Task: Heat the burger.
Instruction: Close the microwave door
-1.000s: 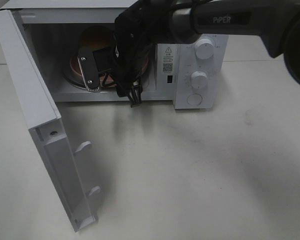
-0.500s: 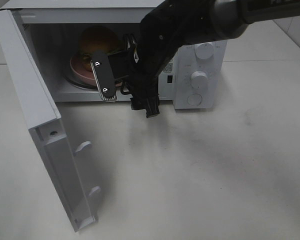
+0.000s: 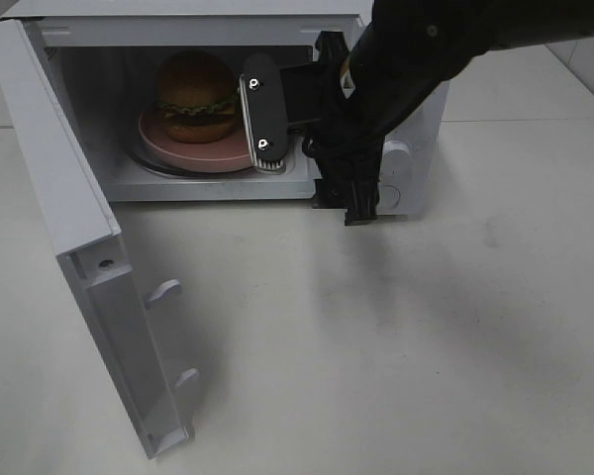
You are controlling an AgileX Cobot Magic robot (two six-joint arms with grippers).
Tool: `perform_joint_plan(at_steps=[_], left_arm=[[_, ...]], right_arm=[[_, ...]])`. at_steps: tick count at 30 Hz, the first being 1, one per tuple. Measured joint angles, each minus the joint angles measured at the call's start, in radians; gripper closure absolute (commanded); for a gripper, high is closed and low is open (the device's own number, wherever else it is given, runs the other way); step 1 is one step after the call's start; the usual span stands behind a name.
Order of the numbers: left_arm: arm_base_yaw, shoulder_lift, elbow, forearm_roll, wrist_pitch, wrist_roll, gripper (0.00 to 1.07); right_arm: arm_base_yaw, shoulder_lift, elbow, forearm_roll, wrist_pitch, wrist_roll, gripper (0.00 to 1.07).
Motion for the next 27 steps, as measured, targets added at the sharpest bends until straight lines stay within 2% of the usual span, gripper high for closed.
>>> perform_joint_plan(at_steps=[4,7,20,27], left_arm=[[0.000,0.000,0.000,0.000,0.000,0.000,0.09],[0.000,0.000,0.000,0.000,0.000,0.000,0.09],[0.000,0.000,0.000,0.000,0.000,0.000,0.09],[0.000,0.000,0.000,0.000,0.000,0.000,0.09]], right_arm=[[-0.009,-0.080,0.069,-0.001,0.035,0.083,0.25],[-0.008,-0.096,0.080,-0.001,0.047,0.107,0.25],[-0.011,-0.312,0.226,0.001,0.255,0.558,0.28],[-0.011,-0.410,0.284,0.020,0.351,0.713,0.29]])
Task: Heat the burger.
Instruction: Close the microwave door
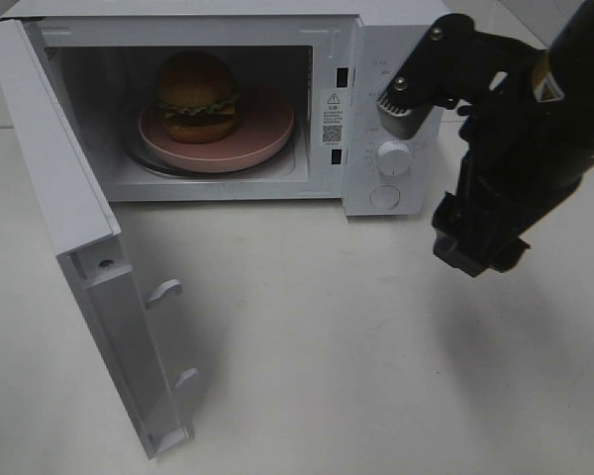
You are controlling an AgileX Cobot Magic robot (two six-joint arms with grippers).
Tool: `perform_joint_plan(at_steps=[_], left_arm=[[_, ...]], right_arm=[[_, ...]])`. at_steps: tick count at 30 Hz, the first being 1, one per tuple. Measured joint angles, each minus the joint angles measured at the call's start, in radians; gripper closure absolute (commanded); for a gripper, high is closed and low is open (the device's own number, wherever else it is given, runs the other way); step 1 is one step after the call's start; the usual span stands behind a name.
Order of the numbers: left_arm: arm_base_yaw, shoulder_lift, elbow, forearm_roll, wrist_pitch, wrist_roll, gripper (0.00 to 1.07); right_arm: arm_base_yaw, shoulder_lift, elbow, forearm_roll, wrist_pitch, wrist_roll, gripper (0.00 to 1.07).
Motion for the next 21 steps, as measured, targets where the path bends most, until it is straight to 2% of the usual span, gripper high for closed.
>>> perform_joint_plan(at_steps=[6,13,18,21], left_arm=[[0.000,0.000,0.000,0.000,0.000,0.000,0.09],[0.000,0.000,0.000,0.000,0.000,0.000,0.09],[0.000,0.000,0.000,0.000,0.000,0.000,0.09],[0.000,0.000,0.000,0.000,0.000,0.000,0.09]], right_arm=[[0.000,-0.113,0.016,0.008,0.151,0.103,0.31],[0.000,-0.211,0.026,0.026,0.252,0.114,0.31],[0.000,-0.300,0.071,0.044,0.280,0.117,0.31],[0.000,-0.389,0.138,0.046,0.288,0.121,0.31]])
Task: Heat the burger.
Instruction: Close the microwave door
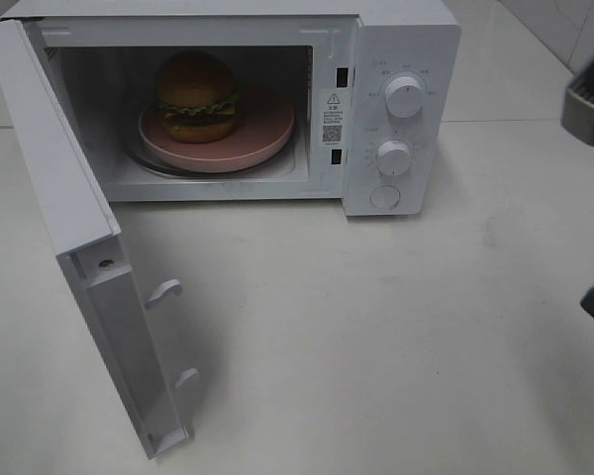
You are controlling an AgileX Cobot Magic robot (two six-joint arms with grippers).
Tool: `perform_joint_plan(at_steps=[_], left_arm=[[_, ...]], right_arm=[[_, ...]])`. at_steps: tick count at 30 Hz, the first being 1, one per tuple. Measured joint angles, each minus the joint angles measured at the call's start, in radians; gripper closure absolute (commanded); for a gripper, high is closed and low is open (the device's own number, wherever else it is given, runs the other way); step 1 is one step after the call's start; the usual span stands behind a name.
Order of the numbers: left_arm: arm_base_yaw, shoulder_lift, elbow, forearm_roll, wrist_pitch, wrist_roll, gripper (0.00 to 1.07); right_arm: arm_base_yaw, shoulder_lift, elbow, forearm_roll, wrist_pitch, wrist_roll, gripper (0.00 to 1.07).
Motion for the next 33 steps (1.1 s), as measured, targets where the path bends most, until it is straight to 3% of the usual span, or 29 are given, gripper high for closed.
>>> perform_joint_plan(at_steps=[5,7,13,15,18,20,33], left_arm=[[0.000,0.000,0.000,0.000,0.000,0.000,0.09],[0.000,0.000,0.000,0.000,0.000,0.000,0.09],[0.000,0.000,0.000,0.000,0.000,0.000,0.09],[0.000,0.000,0.000,0.000,0.000,0.000,0.09],[0.000,0.000,0.000,0.000,0.000,0.000,0.09],[0.000,0.000,0.000,0.000,0.000,0.000,0.09],[0.000,0.000,0.000,0.000,0.000,0.000,0.09]], right_arm=[[-0.009,-0.098,0.065,0.003,0.010,0.011,0.31],[-0.097,-0.174,0.120,0.012,0.015,0.022,0.31],[-0.188,-0.265,0.159,0.025,0.014,0.022,0.31],[-0.266,-0.351,0.192,0.075,0.014,0.022,0.31],[-0.285,-0.373,0.203,0.085,0.014,0.022,0.31],[-0.351,-0.468,0.248,0.113,0.014,0.022,0.31],[-0.510,-0.784,0.318,0.169,-0.031,0.022,0.31]])
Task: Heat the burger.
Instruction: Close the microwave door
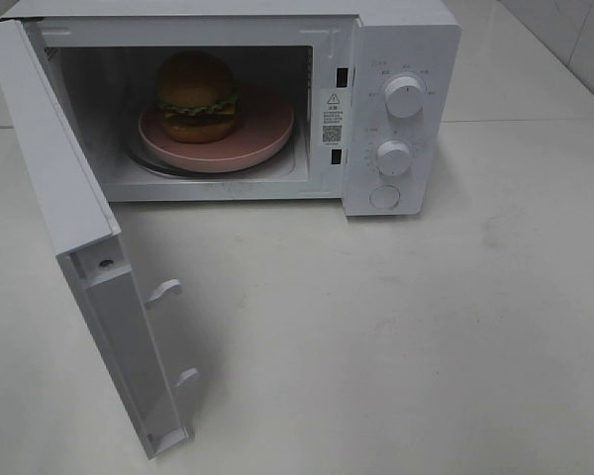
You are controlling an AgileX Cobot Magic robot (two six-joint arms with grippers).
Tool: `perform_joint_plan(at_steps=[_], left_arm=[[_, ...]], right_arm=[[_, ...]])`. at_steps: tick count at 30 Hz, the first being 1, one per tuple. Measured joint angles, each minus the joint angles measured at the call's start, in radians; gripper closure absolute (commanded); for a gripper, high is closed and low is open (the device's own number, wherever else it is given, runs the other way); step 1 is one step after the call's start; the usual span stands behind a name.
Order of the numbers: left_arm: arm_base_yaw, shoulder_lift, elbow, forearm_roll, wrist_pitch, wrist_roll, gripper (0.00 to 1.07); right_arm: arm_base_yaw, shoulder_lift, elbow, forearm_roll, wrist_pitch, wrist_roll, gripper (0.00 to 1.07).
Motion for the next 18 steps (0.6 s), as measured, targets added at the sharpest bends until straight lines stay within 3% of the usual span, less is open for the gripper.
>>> perform_joint_plan(at_steps=[9,18], left_arm=[[0.000,0.000,0.000,0.000,0.000,0.000,0.09],[0.000,0.000,0.000,0.000,0.000,0.000,0.09]], right_arm=[[-0.087,-0.186,0.002,0.014,-0.011,0.000,0.31],[-0.087,-0.207,0.002,0.016,-0.011,0.000,0.31]])
